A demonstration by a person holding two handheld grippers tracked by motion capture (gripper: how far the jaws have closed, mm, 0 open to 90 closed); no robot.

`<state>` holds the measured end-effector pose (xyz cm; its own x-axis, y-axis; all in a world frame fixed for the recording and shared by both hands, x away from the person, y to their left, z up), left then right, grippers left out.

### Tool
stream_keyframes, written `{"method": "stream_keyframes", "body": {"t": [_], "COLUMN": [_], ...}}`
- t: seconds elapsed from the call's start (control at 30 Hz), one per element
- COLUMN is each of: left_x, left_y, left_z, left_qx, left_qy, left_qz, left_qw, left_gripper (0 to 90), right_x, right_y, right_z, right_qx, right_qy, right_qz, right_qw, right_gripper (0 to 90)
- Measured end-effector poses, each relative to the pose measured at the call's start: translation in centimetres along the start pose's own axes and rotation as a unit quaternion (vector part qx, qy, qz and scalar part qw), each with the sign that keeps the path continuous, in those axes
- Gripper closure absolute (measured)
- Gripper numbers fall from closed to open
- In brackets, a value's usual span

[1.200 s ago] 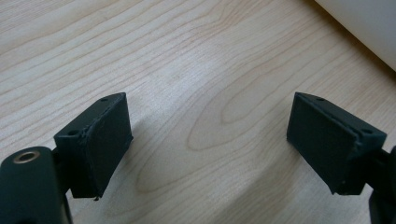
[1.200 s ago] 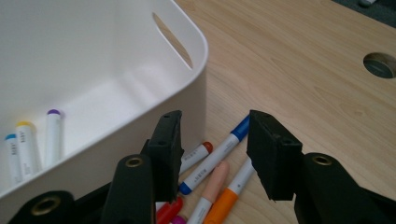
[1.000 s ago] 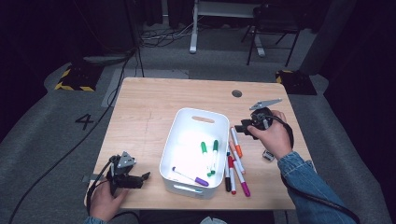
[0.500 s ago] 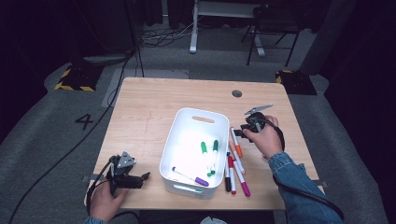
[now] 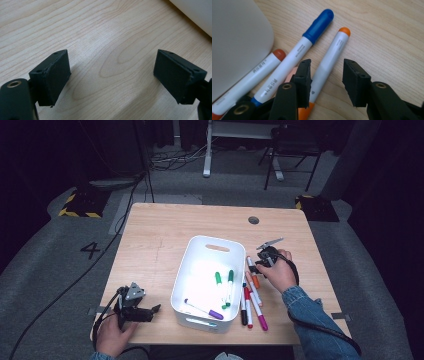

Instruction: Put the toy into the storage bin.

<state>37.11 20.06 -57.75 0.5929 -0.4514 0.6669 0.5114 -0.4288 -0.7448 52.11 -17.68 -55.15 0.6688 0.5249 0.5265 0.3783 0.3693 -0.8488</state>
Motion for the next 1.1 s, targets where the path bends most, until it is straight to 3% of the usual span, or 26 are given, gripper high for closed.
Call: {"method": "stream_keyframes", "body": {"t": [0.17, 0.23, 0.33, 0.53, 0.83, 1.1], "left_x": [0.0, 0.0, 0.0, 0.0, 0.0, 0.0], "left_y": [0.0, 0.0, 0.0, 0.0, 0.0, 0.1], "left_z": [0.0, 0.0, 0.0, 0.0, 0.0, 0.0], "left_qx": [0.000, 0.000, 0.000, 0.001, 0.001, -0.002], "left_qy": [0.000, 0.000, 0.000, 0.000, 0.000, -0.001], "left_qz": [0.000, 0.000, 0.000, 0.000, -0.001, -0.001], "left_qw": [1.0000, 1.0000, 1.0000, 1.0000, 1.0000, 1.0000], "left_gripper": [14.1, 14.1, 14.1, 14.1, 14.1, 14.1], "right_x": [-0.6, -0.7, -0.7, -0.6, 0.7, 2.0], "right_y": [0.6, 0.5, 0.5, 0.3, -2.7, -6.2], "right_z": [-0.1, -0.4, -0.3, -0.3, -0.2, 0.1], "right_qx": [-0.010, -0.025, -0.027, -0.024, -0.010, -0.011], "right_qy": [-0.005, -0.011, 0.007, 0.019, 0.024, 0.007], "right_qz": [0.014, 0.022, 0.021, 0.020, -0.018, -0.049], "right_qw": [0.9998, 0.9994, 0.9994, 0.9993, 0.9995, 0.9987], "right_gripper": [70.8, 75.8, 76.9, 77.1, 77.1, 77.1]}}
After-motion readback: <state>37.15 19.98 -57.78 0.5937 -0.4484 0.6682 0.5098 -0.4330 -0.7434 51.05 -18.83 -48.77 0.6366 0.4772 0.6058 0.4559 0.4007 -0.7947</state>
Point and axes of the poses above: each handheld gripper's, and its own axes: y roughly forward along the jaws, x roughly out of its top, z roughly to its left, the point moved 10 cm from there along y, roughly forward along the jaws, and after that the axes turned 1 degree about z, right-handed, at the moved point
